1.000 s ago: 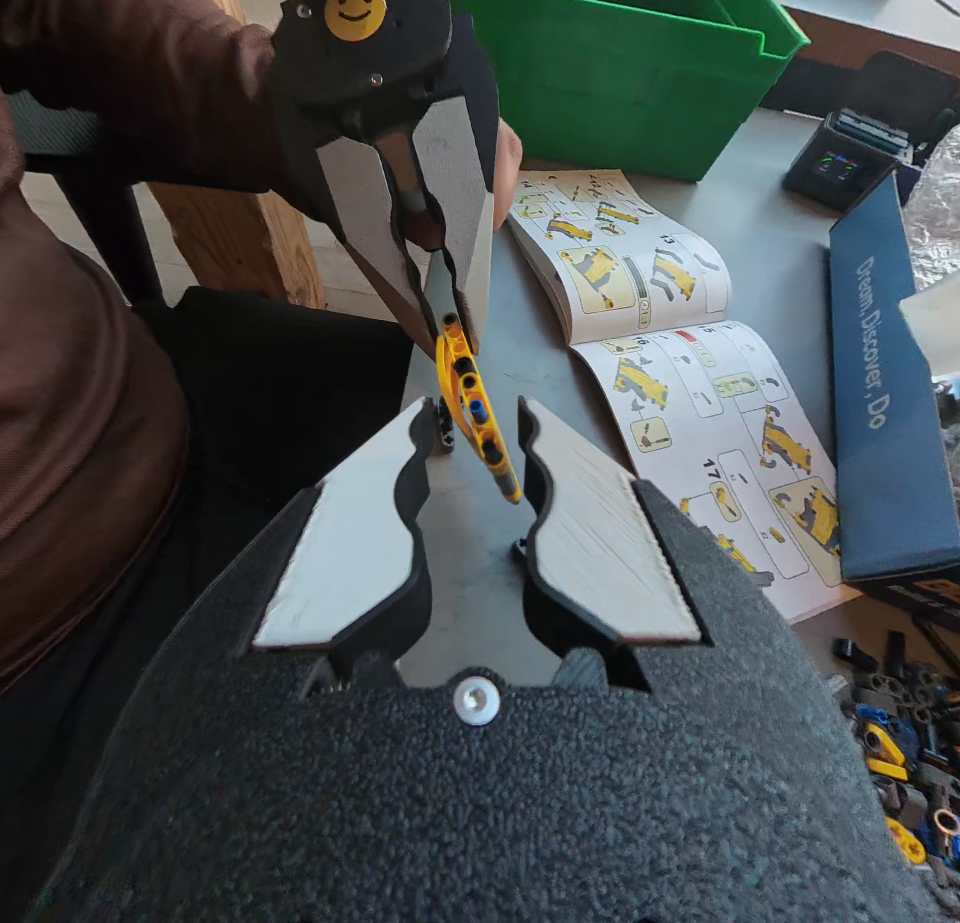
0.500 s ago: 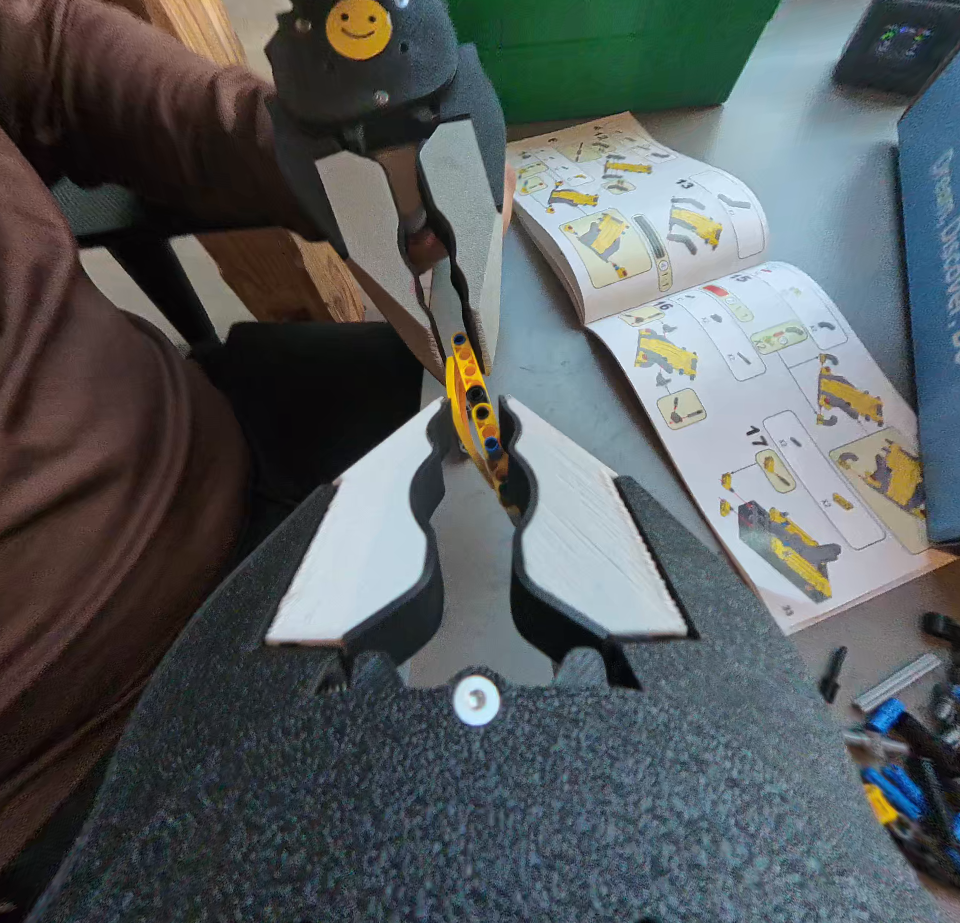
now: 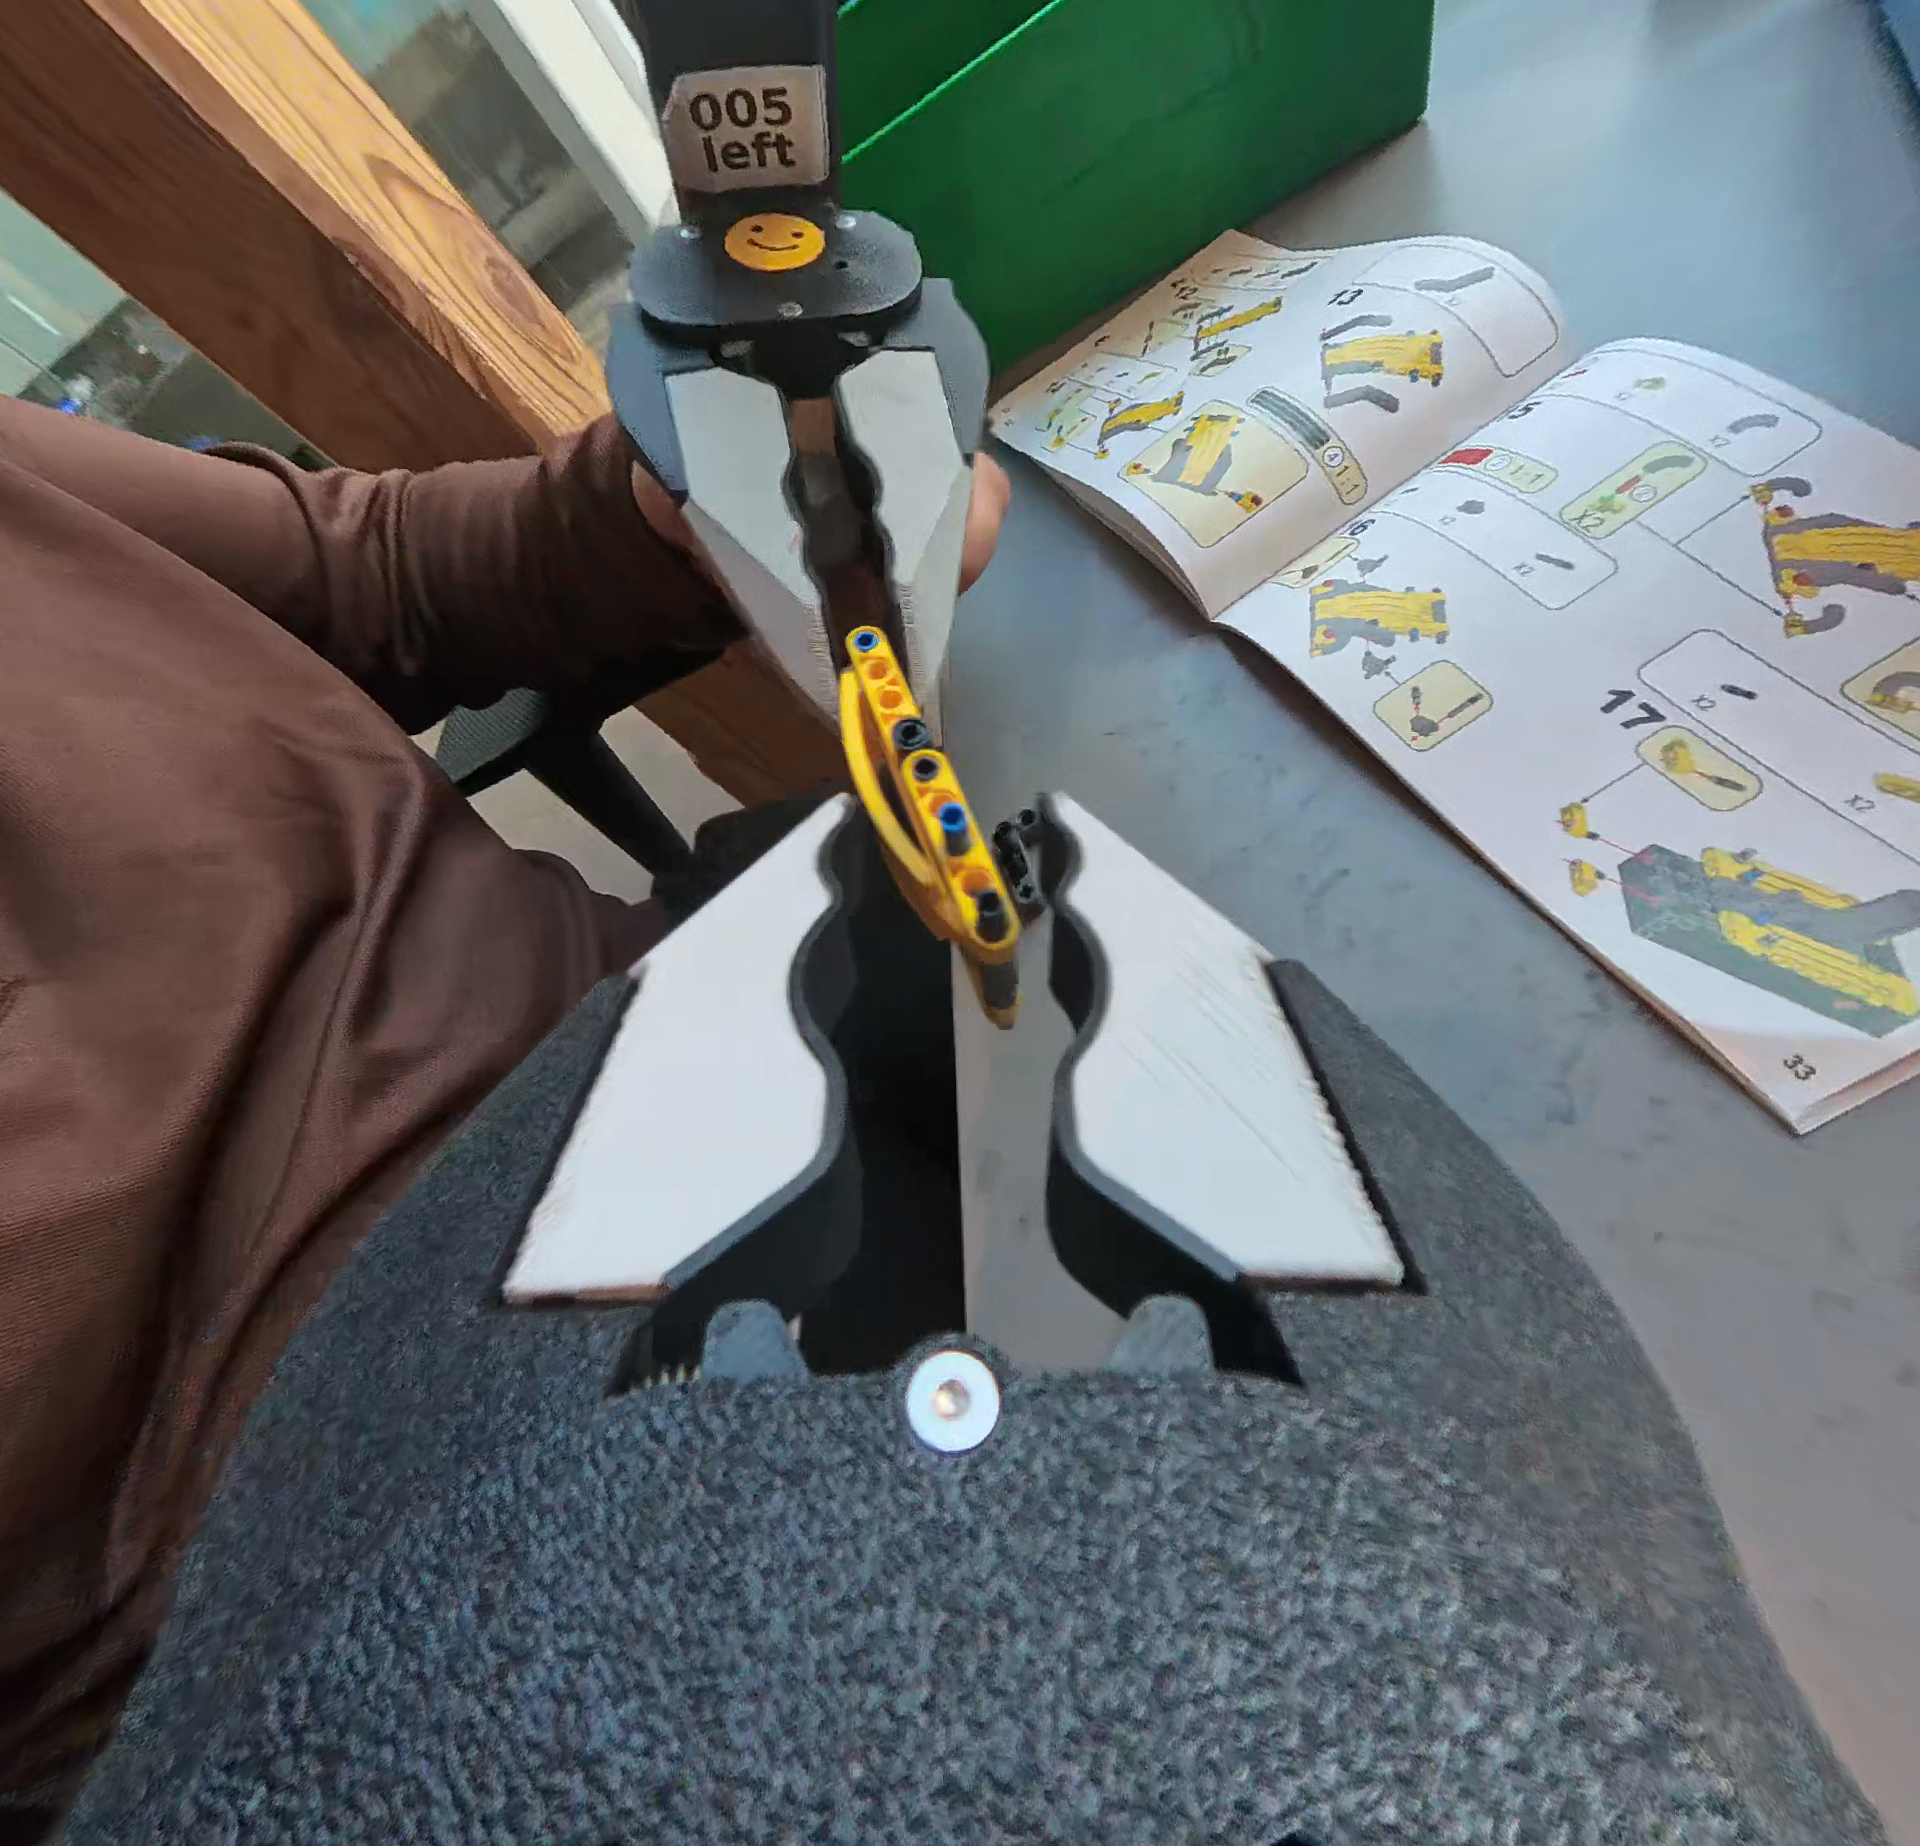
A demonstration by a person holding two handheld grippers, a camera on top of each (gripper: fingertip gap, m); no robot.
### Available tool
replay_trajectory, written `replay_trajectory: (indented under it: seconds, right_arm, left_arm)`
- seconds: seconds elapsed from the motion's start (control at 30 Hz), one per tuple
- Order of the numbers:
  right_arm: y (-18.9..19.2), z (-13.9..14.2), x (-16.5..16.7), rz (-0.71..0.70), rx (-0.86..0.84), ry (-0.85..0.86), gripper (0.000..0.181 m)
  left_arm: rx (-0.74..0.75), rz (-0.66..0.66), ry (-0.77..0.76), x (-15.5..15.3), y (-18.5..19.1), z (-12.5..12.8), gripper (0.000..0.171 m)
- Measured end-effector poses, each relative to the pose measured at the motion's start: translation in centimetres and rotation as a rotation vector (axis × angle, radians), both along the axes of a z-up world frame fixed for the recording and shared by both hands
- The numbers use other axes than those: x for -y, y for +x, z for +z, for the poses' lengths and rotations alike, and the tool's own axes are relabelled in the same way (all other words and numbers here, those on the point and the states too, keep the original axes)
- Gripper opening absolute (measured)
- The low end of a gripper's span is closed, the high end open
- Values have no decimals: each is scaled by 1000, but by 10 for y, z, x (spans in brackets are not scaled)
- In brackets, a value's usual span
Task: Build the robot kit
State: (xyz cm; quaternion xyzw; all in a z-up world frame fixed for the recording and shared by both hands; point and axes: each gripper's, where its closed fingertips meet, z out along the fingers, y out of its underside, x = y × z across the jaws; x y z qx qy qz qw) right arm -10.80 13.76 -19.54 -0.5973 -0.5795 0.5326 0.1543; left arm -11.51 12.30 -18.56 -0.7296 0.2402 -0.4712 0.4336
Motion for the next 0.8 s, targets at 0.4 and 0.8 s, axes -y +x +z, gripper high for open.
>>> replay_trajectory:
  seconds: [0.4, 0.8]
  right_arm:
    - [4, -4, -66, -402, 136, 622, 44]
    - [-27, -58, 39, -142, 107, 617, 41]
  left_arm:
    - [81, 292, -73, -27, -42, -8, 9]
    - [348, 564, -205, 3, -78, -26, 8]
